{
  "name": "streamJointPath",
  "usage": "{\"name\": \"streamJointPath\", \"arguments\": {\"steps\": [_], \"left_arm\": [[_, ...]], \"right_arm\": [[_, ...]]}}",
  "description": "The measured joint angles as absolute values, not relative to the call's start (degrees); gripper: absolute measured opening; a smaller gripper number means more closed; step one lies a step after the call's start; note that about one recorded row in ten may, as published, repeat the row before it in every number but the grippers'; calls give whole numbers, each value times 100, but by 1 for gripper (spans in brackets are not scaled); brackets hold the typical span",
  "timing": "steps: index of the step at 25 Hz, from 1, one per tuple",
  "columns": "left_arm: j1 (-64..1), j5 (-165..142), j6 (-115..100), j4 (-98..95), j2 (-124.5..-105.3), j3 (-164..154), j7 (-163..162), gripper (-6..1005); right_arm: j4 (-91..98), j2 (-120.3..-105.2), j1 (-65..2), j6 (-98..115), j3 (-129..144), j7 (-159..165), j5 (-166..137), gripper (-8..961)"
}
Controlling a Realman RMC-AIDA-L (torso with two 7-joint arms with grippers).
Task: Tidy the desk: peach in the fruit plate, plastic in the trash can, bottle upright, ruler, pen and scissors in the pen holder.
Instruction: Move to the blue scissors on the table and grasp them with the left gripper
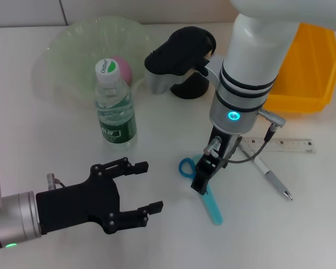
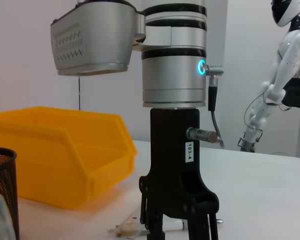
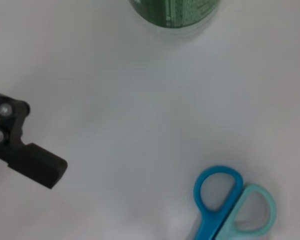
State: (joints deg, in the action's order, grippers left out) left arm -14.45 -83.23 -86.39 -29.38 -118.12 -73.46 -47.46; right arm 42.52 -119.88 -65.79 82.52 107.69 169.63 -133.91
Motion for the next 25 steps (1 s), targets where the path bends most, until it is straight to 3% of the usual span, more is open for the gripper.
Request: {"name": "streamJointPath", "arguments": {"steps": [25], "left_arm": [[-1522, -8323, -8569, -2891, -11834, -7357, -4737, 786]], "right_arm": [[3948, -11988, -6757, 8121, 10804, 16959, -13258, 787]]}}
